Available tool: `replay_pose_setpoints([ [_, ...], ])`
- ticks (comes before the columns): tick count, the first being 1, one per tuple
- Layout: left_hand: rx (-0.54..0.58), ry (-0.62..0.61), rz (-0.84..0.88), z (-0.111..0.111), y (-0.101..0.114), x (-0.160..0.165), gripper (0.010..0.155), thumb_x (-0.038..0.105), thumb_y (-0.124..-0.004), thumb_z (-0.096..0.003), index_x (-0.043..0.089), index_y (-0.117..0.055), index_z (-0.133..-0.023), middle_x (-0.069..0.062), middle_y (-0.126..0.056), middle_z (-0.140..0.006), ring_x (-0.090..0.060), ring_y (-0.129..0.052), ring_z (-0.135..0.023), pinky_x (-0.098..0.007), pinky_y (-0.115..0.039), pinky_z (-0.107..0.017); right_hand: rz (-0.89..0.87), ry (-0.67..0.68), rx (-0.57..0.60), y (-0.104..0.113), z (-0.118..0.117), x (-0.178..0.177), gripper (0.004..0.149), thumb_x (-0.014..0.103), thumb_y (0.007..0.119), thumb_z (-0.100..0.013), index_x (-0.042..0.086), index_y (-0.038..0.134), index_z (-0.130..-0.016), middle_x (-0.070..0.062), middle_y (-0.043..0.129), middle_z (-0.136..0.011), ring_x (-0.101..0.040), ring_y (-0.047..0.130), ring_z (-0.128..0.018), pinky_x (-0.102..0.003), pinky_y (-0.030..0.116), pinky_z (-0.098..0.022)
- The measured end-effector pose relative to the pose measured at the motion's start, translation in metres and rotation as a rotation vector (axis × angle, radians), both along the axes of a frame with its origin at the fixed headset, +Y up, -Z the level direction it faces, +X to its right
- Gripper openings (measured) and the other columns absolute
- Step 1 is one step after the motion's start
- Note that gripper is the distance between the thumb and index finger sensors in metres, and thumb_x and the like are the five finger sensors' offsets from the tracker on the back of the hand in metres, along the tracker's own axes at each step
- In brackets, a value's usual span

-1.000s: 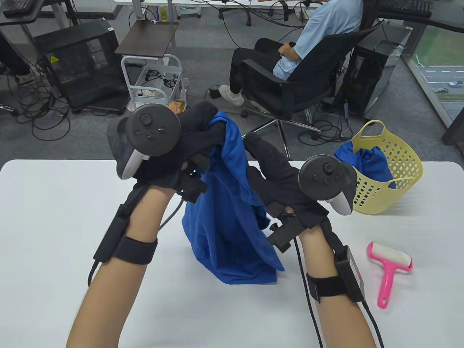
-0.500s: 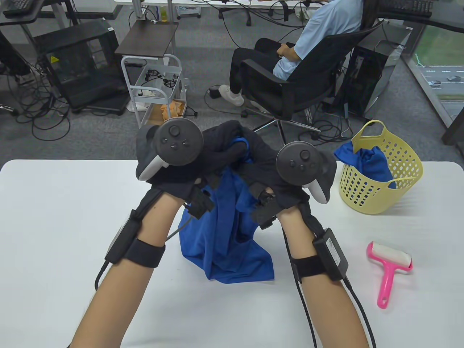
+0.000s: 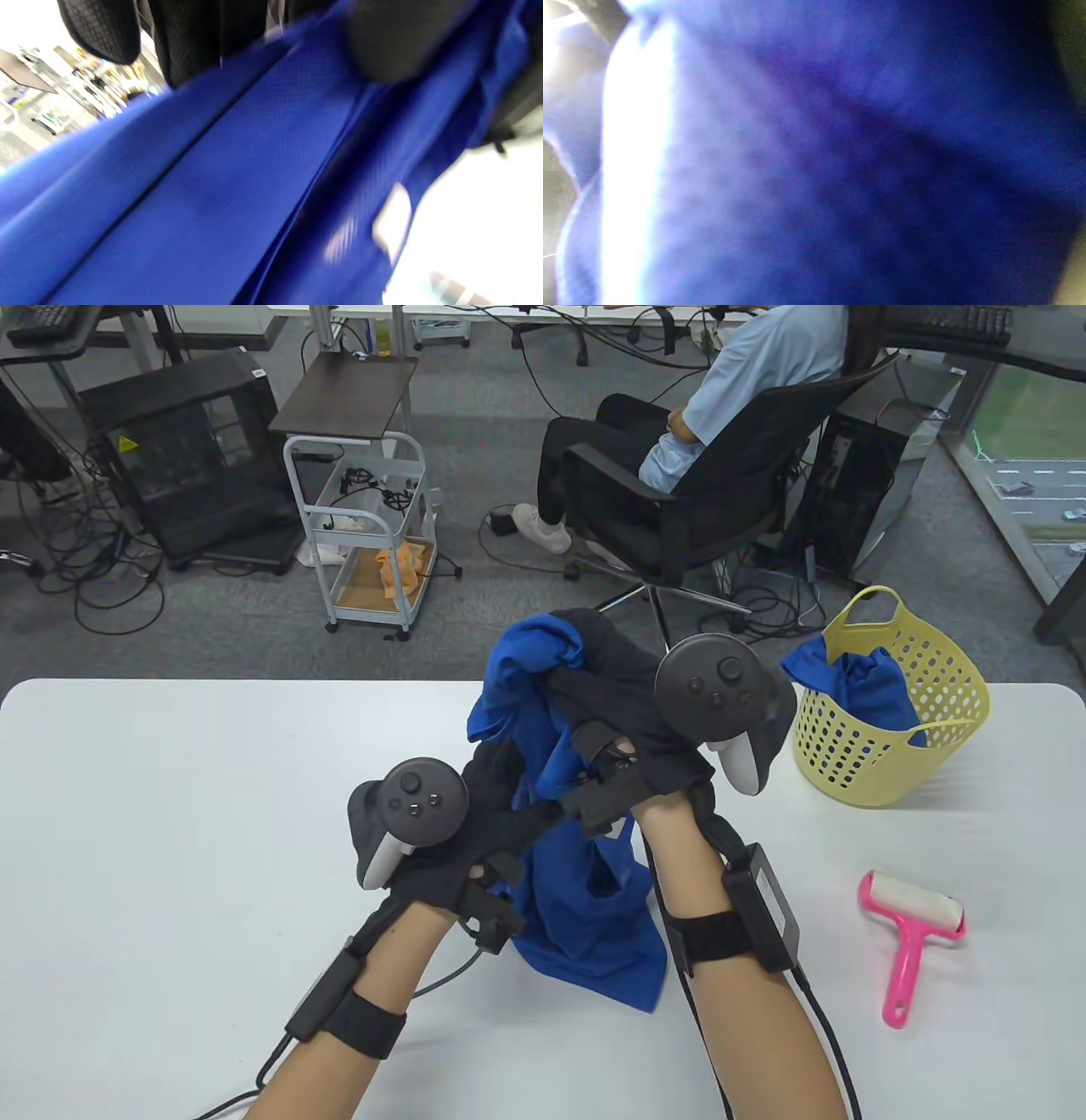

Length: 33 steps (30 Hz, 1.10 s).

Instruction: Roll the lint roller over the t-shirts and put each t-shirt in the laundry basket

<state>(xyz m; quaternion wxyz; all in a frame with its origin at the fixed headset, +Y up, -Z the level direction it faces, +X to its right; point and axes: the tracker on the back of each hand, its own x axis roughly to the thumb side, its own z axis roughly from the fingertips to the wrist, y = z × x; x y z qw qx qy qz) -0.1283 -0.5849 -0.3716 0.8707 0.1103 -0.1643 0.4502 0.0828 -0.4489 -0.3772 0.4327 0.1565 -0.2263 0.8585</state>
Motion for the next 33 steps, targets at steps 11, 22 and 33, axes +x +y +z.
replay_pose_setpoints([
  [11, 0.141, -0.016, 0.247, 0.002, 0.077, -0.083, 0.050, 0.045, -0.073, -0.0490, 0.041, -0.075, -0.099, -0.007, -0.060, -0.114, -0.041, -0.074, -0.104, -0.070, -0.062, -0.068, -0.027, -0.130, -0.012, -0.027, -0.011, 0.065, 0.035, 0.049, 0.078, -0.052, 0.032, 0.078, -0.083, 0.014, 0.096, -0.049, -0.002, 0.095, -0.021, -0.010, 0.083, -0.008],
  [22, 0.139, -0.038, -0.400, 0.003, 0.094, -0.064, 0.101, 0.057, -0.095, -0.0409, 0.036, -0.024, -0.111, 0.013, -0.077, -0.074, 0.004, -0.086, -0.038, -0.025, -0.088, -0.036, -0.110, -0.066, 0.019, -0.009, -0.001, 0.075, 0.035, 0.048, 0.078, -0.053, 0.032, 0.078, -0.083, 0.013, 0.096, -0.050, -0.002, 0.095, -0.021, -0.010, 0.083, -0.008],
  [33, 0.012, 0.449, -0.440, -0.011, 0.036, -0.119, 0.048, 0.039, -0.068, -0.0515, 0.035, -0.068, -0.099, 0.005, -0.085, -0.095, -0.020, -0.098, -0.077, -0.046, -0.081, -0.061, -0.136, -0.147, 0.054, 0.000, 0.023, 0.104, 0.034, 0.047, 0.079, -0.052, 0.031, 0.080, -0.082, 0.013, 0.097, -0.049, -0.003, 0.096, -0.020, -0.010, 0.083, -0.008],
])
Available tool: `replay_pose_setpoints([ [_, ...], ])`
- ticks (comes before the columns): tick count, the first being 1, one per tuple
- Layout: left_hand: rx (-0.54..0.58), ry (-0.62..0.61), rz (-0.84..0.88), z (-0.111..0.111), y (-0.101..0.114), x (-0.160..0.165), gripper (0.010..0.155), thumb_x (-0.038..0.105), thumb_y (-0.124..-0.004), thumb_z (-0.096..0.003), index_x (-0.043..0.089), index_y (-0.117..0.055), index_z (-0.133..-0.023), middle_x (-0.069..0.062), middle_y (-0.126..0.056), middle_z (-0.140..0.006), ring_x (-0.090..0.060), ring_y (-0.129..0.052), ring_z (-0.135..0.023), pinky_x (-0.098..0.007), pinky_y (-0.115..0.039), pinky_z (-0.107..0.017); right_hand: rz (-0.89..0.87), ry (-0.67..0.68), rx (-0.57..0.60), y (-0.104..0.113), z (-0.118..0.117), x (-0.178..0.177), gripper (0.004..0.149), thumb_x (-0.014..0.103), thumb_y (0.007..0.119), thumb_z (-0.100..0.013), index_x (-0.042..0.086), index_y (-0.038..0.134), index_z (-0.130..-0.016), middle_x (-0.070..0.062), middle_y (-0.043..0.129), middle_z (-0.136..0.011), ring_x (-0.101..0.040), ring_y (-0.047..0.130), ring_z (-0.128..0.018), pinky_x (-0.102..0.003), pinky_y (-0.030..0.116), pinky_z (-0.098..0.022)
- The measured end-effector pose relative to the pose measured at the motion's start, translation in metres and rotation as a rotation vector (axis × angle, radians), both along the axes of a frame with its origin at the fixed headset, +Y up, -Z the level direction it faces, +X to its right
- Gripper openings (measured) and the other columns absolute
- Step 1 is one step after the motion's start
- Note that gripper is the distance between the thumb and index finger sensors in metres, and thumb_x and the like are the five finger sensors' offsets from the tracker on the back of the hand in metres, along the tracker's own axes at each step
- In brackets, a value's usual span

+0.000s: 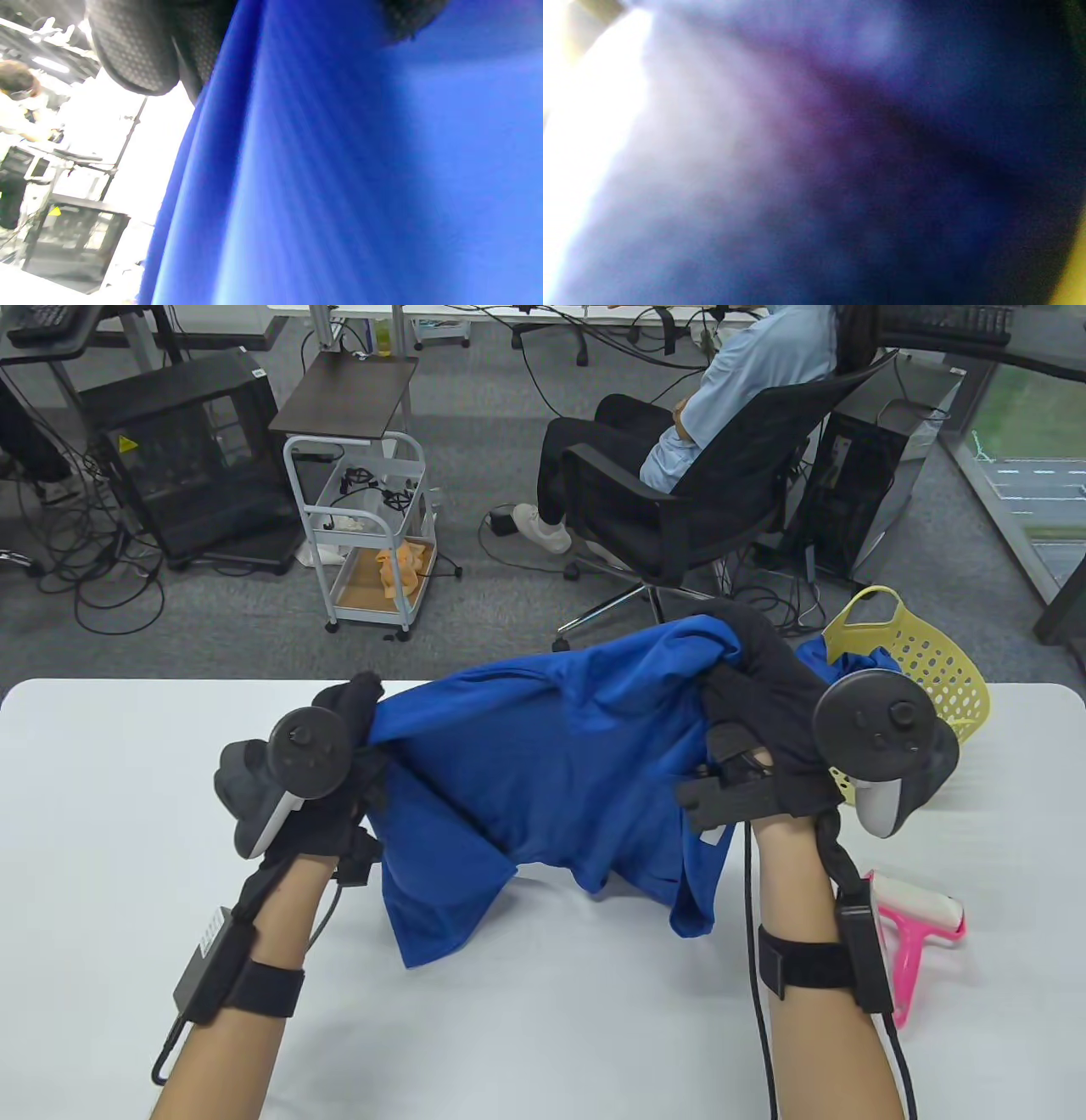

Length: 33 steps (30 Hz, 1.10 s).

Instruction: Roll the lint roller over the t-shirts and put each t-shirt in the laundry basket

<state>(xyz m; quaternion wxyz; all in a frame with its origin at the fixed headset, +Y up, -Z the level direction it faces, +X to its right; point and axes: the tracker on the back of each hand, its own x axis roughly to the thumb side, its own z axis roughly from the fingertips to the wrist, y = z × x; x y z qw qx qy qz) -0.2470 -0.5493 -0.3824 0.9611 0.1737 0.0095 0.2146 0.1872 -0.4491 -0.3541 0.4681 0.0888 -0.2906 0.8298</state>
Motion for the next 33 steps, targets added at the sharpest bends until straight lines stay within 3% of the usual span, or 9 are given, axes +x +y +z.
replay_pose_setpoints([
  [4, 0.009, 0.006, 0.021, 0.008, 0.004, -0.012, 0.050, 0.048, -0.075, -0.0515, 0.034, -0.070, -0.099, 0.003, -0.092, -0.087, -0.021, -0.102, -0.065, -0.040, -0.084, -0.050, 0.046, -0.058, -0.004, -0.013, 0.002, 0.014, 0.034, 0.048, 0.078, -0.052, 0.030, 0.081, -0.082, 0.013, 0.098, -0.049, -0.002, 0.097, -0.020, -0.010, 0.084, -0.007],
  [6, 0.063, 0.000, -0.086, 0.015, 0.019, -0.015, 0.049, 0.050, -0.074, -0.0501, 0.036, -0.073, -0.097, 0.006, -0.095, -0.078, -0.011, -0.103, -0.045, -0.022, -0.086, -0.030, 0.089, -0.022, -0.002, -0.012, 0.005, 0.021, 0.035, 0.048, 0.078, -0.053, 0.029, 0.082, -0.082, 0.013, 0.100, -0.048, -0.002, 0.099, -0.019, -0.009, 0.085, -0.005],
  [10, 0.179, -0.058, -0.100, 0.034, 0.065, -0.020, 0.050, 0.058, -0.076, -0.0455, 0.034, -0.083, -0.088, 0.007, -0.097, -0.072, -0.009, -0.103, -0.035, -0.022, -0.087, -0.026, 0.071, -0.034, 0.052, 0.005, 0.020, 0.035, 0.035, 0.048, 0.077, -0.053, 0.028, 0.082, -0.082, 0.012, 0.101, -0.049, -0.002, 0.100, -0.019, -0.010, 0.086, -0.005],
  [14, 0.043, -0.210, -0.122, 0.023, 0.102, -0.023, 0.048, 0.055, -0.081, -0.0452, 0.033, -0.083, -0.088, 0.006, -0.099, -0.073, -0.008, -0.108, -0.033, -0.020, -0.090, -0.022, 0.064, -0.031, -0.030, 0.014, 0.000, 0.042, 0.037, 0.045, 0.074, -0.056, 0.026, 0.079, -0.087, 0.010, 0.100, -0.054, -0.004, 0.100, -0.022, -0.011, 0.086, -0.008],
  [17, -0.118, -0.130, -0.110, -0.010, 0.101, -0.026, 0.047, 0.048, -0.083, -0.0479, 0.032, -0.082, -0.092, 0.002, -0.099, -0.077, -0.011, -0.114, -0.037, -0.016, -0.091, -0.014, 0.087, -0.028, -0.148, 0.002, -0.037, 0.032, 0.037, 0.042, 0.074, -0.056, 0.025, 0.078, -0.089, 0.008, 0.101, -0.061, -0.004, 0.102, -0.025, -0.011, 0.088, -0.010],
  [21, -0.194, -0.049, 0.093, -0.054, 0.074, -0.037, 0.048, 0.036, -0.083, -0.0518, 0.025, -0.076, -0.098, -0.007, -0.095, -0.085, -0.021, -0.117, -0.052, -0.019, -0.102, -0.021, 0.119, -0.092, -0.203, -0.021, -0.084, 0.008, 0.038, 0.036, 0.075, -0.055, 0.023, 0.077, -0.091, 0.002, 0.101, -0.070, -0.002, 0.108, -0.031, -0.007, 0.093, -0.009],
  [25, 0.005, -0.094, 0.554, -0.074, 0.058, -0.054, 0.050, 0.028, -0.079, -0.0545, 0.021, -0.067, -0.102, -0.015, -0.084, -0.093, -0.037, -0.109, -0.066, -0.026, -0.104, -0.028, 0.036, -0.057, -0.165, -0.024, -0.110, -0.003, 0.039, 0.033, 0.074, -0.056, 0.026, 0.072, -0.094, 0.001, 0.097, -0.080, -0.007, 0.110, -0.050, -0.007, 0.101, -0.020],
  [29, 0.173, -0.261, 0.637, -0.071, 0.075, -0.054, 0.052, 0.030, -0.070, -0.0558, 0.028, -0.055, -0.106, -0.009, -0.065, -0.107, -0.039, -0.081, -0.096, -0.036, -0.087, -0.064, -0.105, 0.093, 0.046, -0.004, -0.105, 0.001, 0.040, 0.032, 0.070, -0.058, 0.031, 0.063, -0.098, 0.002, 0.083, -0.099, -0.012, 0.102, -0.078, -0.017, 0.100, -0.052],
  [33, 0.316, -0.376, 0.571, -0.046, 0.094, -0.053, 0.051, 0.033, -0.070, -0.0553, 0.034, -0.057, -0.105, -0.001, -0.059, -0.112, -0.032, -0.063, -0.107, -0.039, -0.071, -0.074, -0.158, 0.174, 0.257, 0.009, -0.075, 0.011, 0.040, 0.030, 0.070, -0.057, 0.034, 0.063, -0.096, 0.003, 0.074, -0.106, -0.016, 0.092, -0.089, -0.023, 0.091, -0.064],
])
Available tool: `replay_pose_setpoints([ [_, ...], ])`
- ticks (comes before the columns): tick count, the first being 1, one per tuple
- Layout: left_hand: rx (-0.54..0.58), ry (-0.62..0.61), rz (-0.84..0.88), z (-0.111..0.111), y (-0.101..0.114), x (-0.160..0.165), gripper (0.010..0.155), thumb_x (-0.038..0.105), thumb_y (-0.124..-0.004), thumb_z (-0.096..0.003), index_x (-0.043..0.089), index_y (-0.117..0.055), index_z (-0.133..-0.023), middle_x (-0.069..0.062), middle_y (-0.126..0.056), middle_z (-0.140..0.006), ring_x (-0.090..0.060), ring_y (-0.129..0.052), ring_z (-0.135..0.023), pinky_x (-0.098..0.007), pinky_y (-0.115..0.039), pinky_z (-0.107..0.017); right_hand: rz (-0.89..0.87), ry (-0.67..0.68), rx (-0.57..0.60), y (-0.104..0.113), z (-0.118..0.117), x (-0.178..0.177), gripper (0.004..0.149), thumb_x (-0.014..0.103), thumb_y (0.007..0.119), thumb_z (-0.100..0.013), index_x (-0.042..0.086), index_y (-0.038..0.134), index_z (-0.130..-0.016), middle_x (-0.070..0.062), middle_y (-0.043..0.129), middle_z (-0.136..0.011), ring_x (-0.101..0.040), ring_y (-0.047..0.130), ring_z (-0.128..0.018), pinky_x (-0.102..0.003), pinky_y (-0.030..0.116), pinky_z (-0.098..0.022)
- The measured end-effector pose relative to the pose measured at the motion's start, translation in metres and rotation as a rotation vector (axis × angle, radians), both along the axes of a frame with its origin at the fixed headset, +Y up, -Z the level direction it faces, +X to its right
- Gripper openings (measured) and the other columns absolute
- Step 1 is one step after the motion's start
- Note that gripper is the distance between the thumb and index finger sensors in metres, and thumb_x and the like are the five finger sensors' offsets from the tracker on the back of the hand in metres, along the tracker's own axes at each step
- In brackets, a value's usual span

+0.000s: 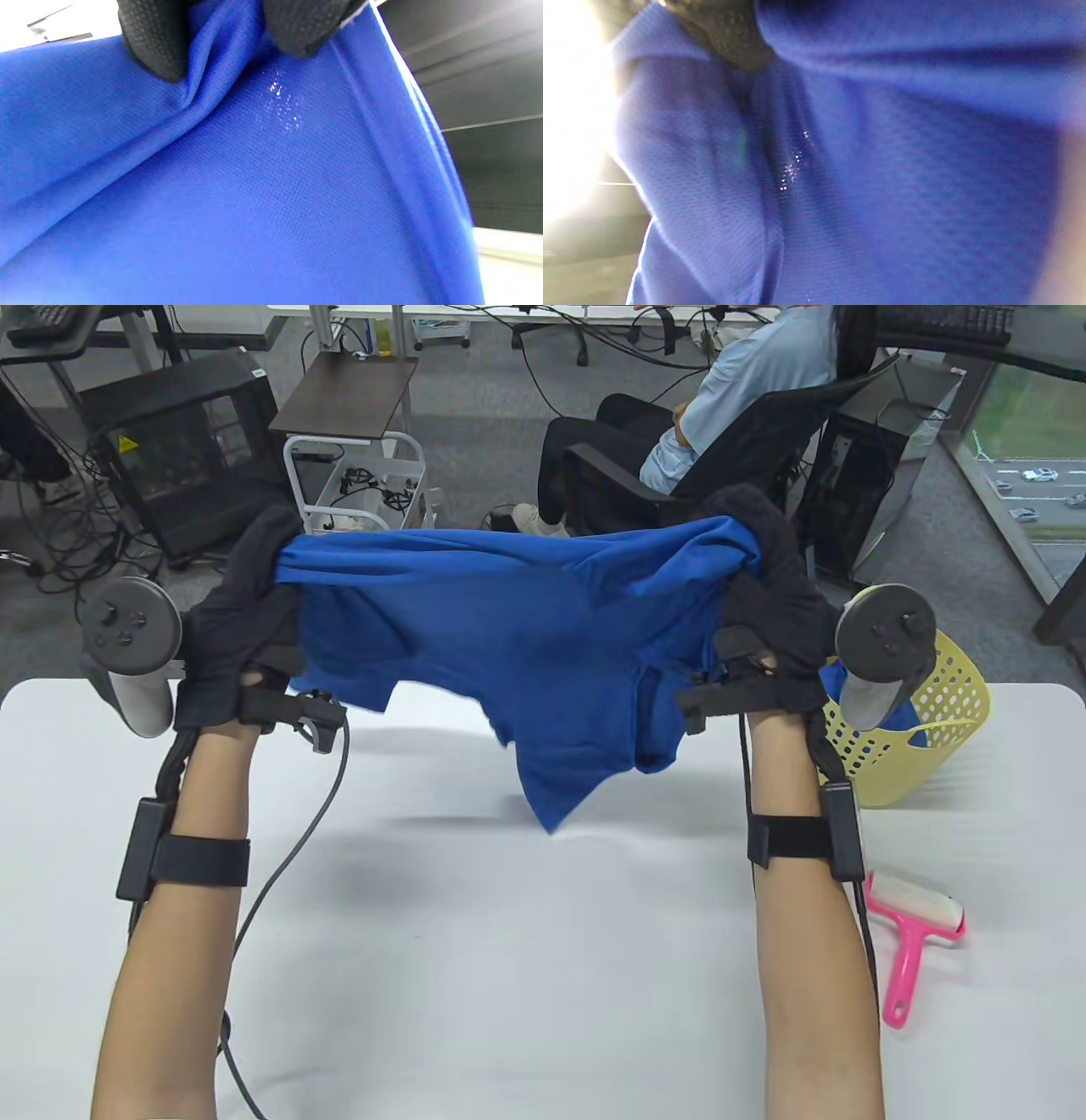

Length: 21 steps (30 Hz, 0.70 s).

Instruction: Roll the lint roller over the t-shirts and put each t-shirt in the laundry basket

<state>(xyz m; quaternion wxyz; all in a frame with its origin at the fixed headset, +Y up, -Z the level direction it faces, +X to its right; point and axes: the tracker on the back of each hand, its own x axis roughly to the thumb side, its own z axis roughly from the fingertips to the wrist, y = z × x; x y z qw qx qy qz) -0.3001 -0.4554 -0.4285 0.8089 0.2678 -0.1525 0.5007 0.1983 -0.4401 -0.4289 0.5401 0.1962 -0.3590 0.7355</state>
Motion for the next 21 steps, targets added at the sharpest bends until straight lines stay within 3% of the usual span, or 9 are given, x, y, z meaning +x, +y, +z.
replay_pose_setpoints([
  [3, 0.039, 0.007, -0.156, 0.027, -0.006, 0.000, 0.050, 0.036, -0.071, -0.0542, 0.036, -0.062, -0.103, 0.001, -0.060, -0.111, -0.029, -0.062, -0.108, -0.040, -0.068, -0.075, 0.083, 0.027, 0.086, -0.004, 0.021, 0.006, 0.039, 0.029, 0.071, -0.055, 0.031, 0.066, -0.093, -0.001, 0.071, -0.107, -0.020, 0.089, -0.090, -0.027, 0.088, -0.064],
  [6, -0.101, 0.001, -0.462, 0.056, -0.046, 0.002, 0.048, 0.039, -0.072, -0.0541, 0.042, -0.065, -0.102, 0.003, -0.071, -0.108, -0.028, -0.076, -0.104, -0.048, -0.071, -0.073, 0.298, 0.102, 0.018, -0.038, 0.044, 0.009, 0.039, 0.030, 0.072, -0.055, 0.031, 0.068, -0.093, 0.000, 0.072, -0.106, -0.020, 0.089, -0.089, -0.028, 0.088, -0.063],
  [8, -0.273, -0.028, -0.747, 0.071, -0.096, 0.006, 0.048, 0.043, -0.072, -0.0547, 0.045, -0.066, -0.102, 0.010, -0.074, -0.109, -0.029, -0.074, -0.107, -0.058, -0.065, -0.074, 0.510, 0.177, -0.115, -0.079, 0.059, 0.009, 0.038, 0.031, 0.073, -0.055, 0.032, 0.069, -0.093, 0.001, 0.074, -0.106, -0.019, 0.091, -0.089, -0.029, 0.089, -0.063],
  [10, -0.415, -0.045, -0.991, 0.078, -0.149, 0.012, 0.049, 0.048, -0.071, -0.0538, 0.048, -0.065, -0.102, 0.013, -0.074, -0.111, -0.029, -0.069, -0.111, -0.059, -0.060, -0.076, 0.726, 0.260, -0.333, -0.130, 0.068, 0.007, 0.038, 0.034, 0.075, -0.055, 0.034, 0.072, -0.093, 0.002, 0.072, -0.109, -0.021, 0.086, -0.093, -0.037, 0.082, -0.066],
  [11, -0.500, -0.062, -1.079, 0.081, -0.181, 0.016, 0.050, 0.050, -0.070, -0.0529, 0.051, -0.064, -0.102, 0.014, -0.072, -0.112, -0.029, -0.066, -0.113, -0.060, -0.057, -0.077, 0.840, 0.267, -0.440, -0.162, 0.072, 0.006, 0.038, 0.035, 0.075, -0.055, 0.035, 0.072, -0.092, 0.002, 0.072, -0.109, -0.021, 0.085, -0.093, -0.037, 0.082, -0.066],
  [13, -0.618, -0.125, -1.108, 0.083, -0.224, 0.023, 0.050, 0.049, -0.071, -0.0522, 0.050, -0.065, -0.102, 0.012, -0.068, -0.114, -0.032, -0.059, -0.114, -0.062, -0.051, -0.078, 0.965, 0.288, -0.573, -0.219, 0.077, 0.002, 0.038, 0.036, 0.077, -0.053, 0.036, 0.075, -0.091, 0.002, 0.071, -0.110, -0.025, 0.080, -0.096, -0.043, 0.078, -0.067],
  [15, -0.696, -0.164, -1.127, 0.086, -0.255, 0.030, 0.052, 0.050, -0.074, -0.0506, 0.049, -0.067, -0.102, 0.011, -0.065, -0.116, -0.033, -0.057, -0.114, -0.062, -0.049, -0.078, 1.069, 0.282, -0.668, -0.265, 0.082, 0.001, 0.038, 0.037, 0.078, -0.052, 0.036, 0.076, -0.090, -0.001, 0.069, -0.111, -0.028, 0.076, -0.097, -0.048, 0.074, -0.068],
  [18, -0.752, -0.190, -1.216, 0.094, -0.278, 0.039, 0.055, 0.055, -0.080, -0.0467, 0.047, -0.070, -0.100, 0.011, -0.065, -0.116, -0.033, -0.056, -0.115, -0.062, -0.047, -0.078, 1.174, 0.259, -0.734, -0.312, 0.087, 0.006, 0.038, 0.037, 0.080, -0.050, 0.037, 0.077, -0.089, -0.006, 0.063, -0.113, -0.038, 0.068, -0.100, -0.059, 0.066, -0.069],
  [21, -0.816, -0.225, -1.281, 0.102, -0.285, 0.039, 0.063, 0.062, -0.082, -0.0425, 0.047, -0.068, -0.102, 0.012, -0.067, -0.115, -0.032, -0.057, -0.116, -0.061, -0.046, -0.079, 1.253, 0.222, -0.800, -0.330, 0.088, 0.015, 0.048, 0.040, 0.082, -0.049, 0.037, 0.069, -0.095, -0.007, 0.052, -0.117, -0.041, 0.054, -0.103, -0.062, 0.057, -0.071],
])
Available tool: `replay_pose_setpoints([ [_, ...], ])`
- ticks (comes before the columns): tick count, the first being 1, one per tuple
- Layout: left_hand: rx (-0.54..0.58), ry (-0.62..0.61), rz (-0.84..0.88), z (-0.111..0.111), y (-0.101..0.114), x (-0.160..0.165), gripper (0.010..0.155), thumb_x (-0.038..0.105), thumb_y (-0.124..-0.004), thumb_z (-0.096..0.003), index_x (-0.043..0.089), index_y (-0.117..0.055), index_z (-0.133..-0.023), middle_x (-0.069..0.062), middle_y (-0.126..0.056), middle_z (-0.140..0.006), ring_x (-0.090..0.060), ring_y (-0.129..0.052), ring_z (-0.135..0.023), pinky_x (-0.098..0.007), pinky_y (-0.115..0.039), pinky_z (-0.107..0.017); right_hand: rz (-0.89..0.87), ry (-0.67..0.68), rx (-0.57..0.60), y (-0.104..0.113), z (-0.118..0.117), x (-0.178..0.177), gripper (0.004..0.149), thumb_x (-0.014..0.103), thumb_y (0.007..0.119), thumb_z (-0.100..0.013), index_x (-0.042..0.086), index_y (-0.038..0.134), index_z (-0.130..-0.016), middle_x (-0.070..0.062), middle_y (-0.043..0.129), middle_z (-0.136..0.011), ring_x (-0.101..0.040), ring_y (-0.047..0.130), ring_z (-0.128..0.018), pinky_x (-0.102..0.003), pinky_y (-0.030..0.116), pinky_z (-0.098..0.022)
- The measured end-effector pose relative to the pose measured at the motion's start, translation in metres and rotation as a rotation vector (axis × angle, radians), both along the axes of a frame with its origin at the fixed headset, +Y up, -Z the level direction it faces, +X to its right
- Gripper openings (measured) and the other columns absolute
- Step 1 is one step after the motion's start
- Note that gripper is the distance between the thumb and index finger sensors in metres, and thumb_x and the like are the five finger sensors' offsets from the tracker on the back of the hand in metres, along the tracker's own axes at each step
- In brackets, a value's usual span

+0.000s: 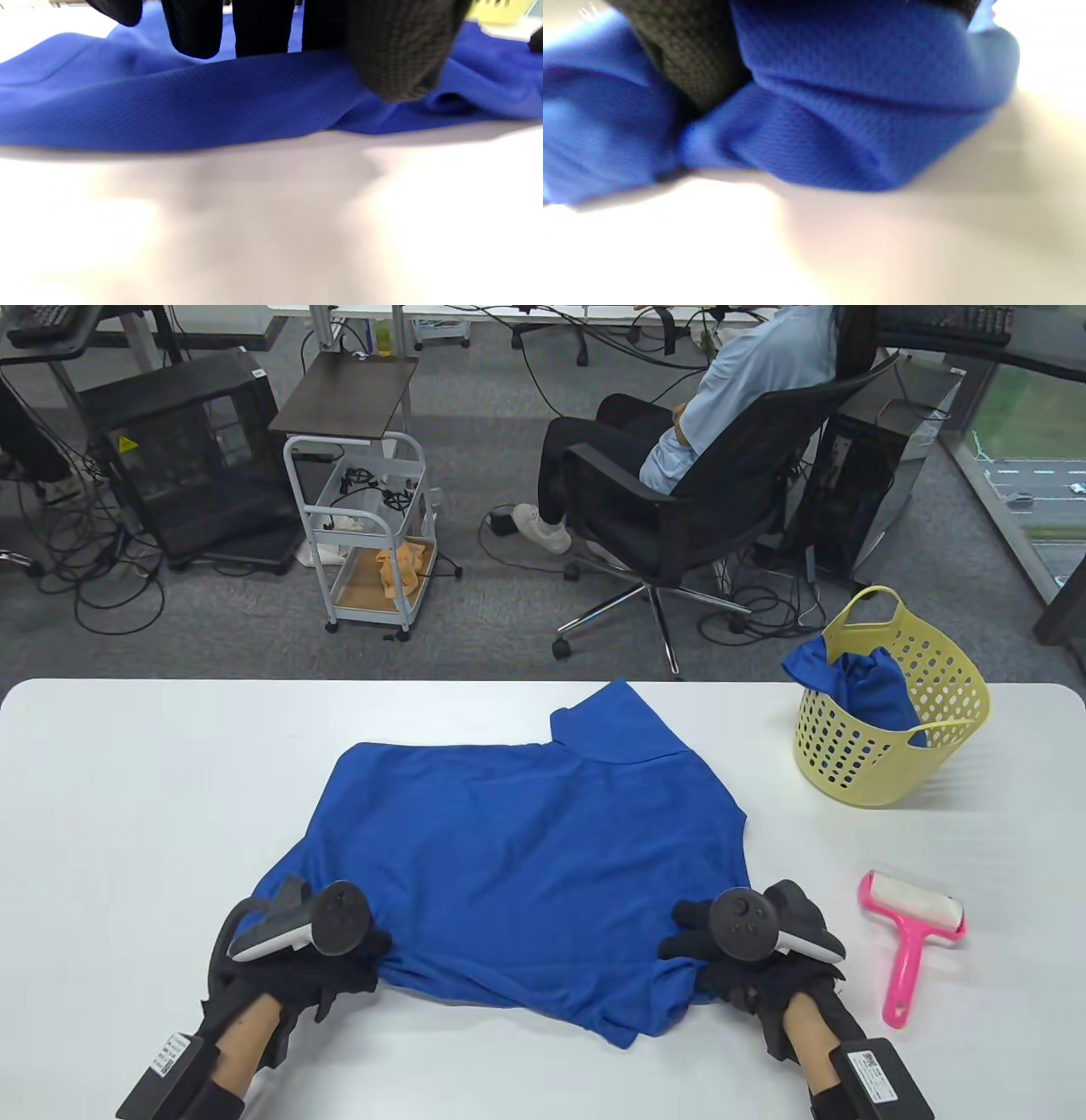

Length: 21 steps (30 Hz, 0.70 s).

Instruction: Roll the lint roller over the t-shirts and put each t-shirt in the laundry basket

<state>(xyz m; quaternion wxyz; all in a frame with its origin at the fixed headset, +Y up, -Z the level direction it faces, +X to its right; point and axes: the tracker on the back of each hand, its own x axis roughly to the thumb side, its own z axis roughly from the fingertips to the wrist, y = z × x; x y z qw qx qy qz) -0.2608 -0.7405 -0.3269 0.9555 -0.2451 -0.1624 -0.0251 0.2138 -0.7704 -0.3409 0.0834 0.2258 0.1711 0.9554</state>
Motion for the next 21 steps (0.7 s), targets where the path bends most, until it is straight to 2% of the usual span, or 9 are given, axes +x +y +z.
replay_pose_setpoints([
  [4, -0.069, 0.061, 0.095, 0.001, 0.003, -0.013, 0.074, 0.070, -0.082, -0.0381, 0.044, -0.064, -0.105, 0.009, -0.065, -0.117, -0.033, -0.054, -0.116, -0.062, -0.045, -0.079, 0.055, -0.060, 0.033, 0.008, -0.001, 0.015, 0.060, 0.048, 0.083, -0.046, 0.035, 0.063, -0.100, -0.011, 0.046, -0.118, -0.044, 0.047, -0.104, -0.063, 0.052, -0.072],
  [7, -0.066, 0.114, 0.238, -0.001, 0.013, -0.025, 0.076, 0.071, -0.081, -0.0385, 0.041, -0.063, -0.107, 0.007, -0.062, -0.118, -0.036, -0.052, -0.117, -0.063, -0.044, -0.078, 0.153, -0.126, 0.056, 0.026, 0.004, 0.027, 0.064, 0.045, 0.084, -0.047, 0.033, 0.058, -0.103, -0.013, 0.041, -0.119, -0.045, 0.044, -0.104, -0.065, 0.049, -0.072],
  [9, -0.041, 0.164, 0.367, -0.005, 0.017, -0.029, 0.069, 0.068, -0.075, -0.0447, 0.040, -0.063, -0.107, 0.005, -0.061, -0.119, -0.036, -0.052, -0.117, -0.063, -0.044, -0.078, 0.166, -0.179, 0.109, 0.040, 0.011, 0.034, 0.062, 0.038, 0.083, -0.049, 0.031, 0.056, -0.104, -0.014, 0.042, -0.118, -0.045, 0.048, -0.103, -0.064, 0.052, -0.072],
  [11, 0.015, 0.250, 0.418, -0.011, 0.015, -0.026, 0.055, 0.053, -0.070, -0.0534, 0.038, -0.063, -0.106, 0.004, -0.060, -0.118, -0.035, -0.053, -0.116, -0.062, -0.044, -0.079, 0.111, -0.245, 0.145, 0.050, 0.019, 0.038, 0.058, 0.026, 0.081, -0.051, 0.030, 0.056, -0.104, -0.013, 0.046, -0.117, -0.042, 0.056, -0.101, -0.060, 0.058, -0.071],
  [15, 0.081, 0.316, 0.285, -0.026, 0.001, -0.011, 0.055, 0.044, -0.067, -0.0552, 0.041, -0.055, -0.109, 0.005, -0.049, -0.120, -0.036, -0.048, -0.116, -0.060, -0.045, -0.079, -0.042, -0.288, 0.230, 0.057, 0.031, 0.037, 0.054, 0.010, 0.073, -0.053, 0.029, 0.059, -0.101, -0.010, 0.057, -0.112, -0.036, 0.071, -0.094, -0.053, 0.068, -0.068],
  [17, 0.091, 0.325, 0.195, -0.032, -0.009, -0.003, 0.058, 0.048, -0.069, -0.0540, 0.043, -0.052, -0.109, 0.006, -0.045, -0.121, -0.036, -0.044, -0.116, -0.060, -0.044, -0.079, -0.174, -0.205, 0.240, 0.053, 0.036, 0.025, 0.047, 0.015, 0.076, -0.053, 0.031, 0.066, -0.095, -0.005, 0.068, -0.105, -0.031, 0.079, -0.086, -0.050, 0.073, -0.064],
  [18, 0.089, 0.335, 0.148, -0.033, -0.014, 0.000, 0.061, 0.051, -0.070, -0.0528, 0.043, -0.050, -0.110, 0.006, -0.044, -0.121, -0.037, -0.043, -0.116, -0.060, -0.044, -0.079, -0.238, -0.124, 0.185, 0.047, 0.039, 0.014, 0.043, 0.020, 0.079, -0.053, 0.031, 0.069, -0.093, -0.005, 0.071, -0.103, -0.031, 0.080, -0.085, -0.050, 0.072, -0.063],
  [20, 0.059, 0.342, 0.105, -0.035, -0.023, 0.002, 0.065, 0.056, -0.072, -0.0509, 0.045, -0.050, -0.110, 0.004, -0.041, -0.122, -0.041, -0.040, -0.115, -0.063, -0.043, -0.077, -0.237, -0.039, 0.100, 0.037, 0.045, -0.004, 0.042, 0.031, 0.084, -0.051, 0.032, 0.073, -0.091, -0.006, 0.069, -0.105, -0.034, 0.075, -0.087, -0.053, 0.068, -0.066],
  [21, 0.033, 0.353, 0.090, -0.035, -0.028, 0.002, 0.066, 0.057, -0.073, -0.0503, 0.044, -0.050, -0.111, 0.003, -0.041, -0.122, -0.042, -0.039, -0.115, -0.065, -0.042, -0.076, -0.176, 0.012, 0.074, 0.031, 0.048, -0.014, 0.048, 0.040, 0.086, -0.048, 0.033, 0.071, -0.093, -0.007, 0.065, -0.107, -0.036, 0.071, -0.090, -0.055, 0.065, -0.067],
])
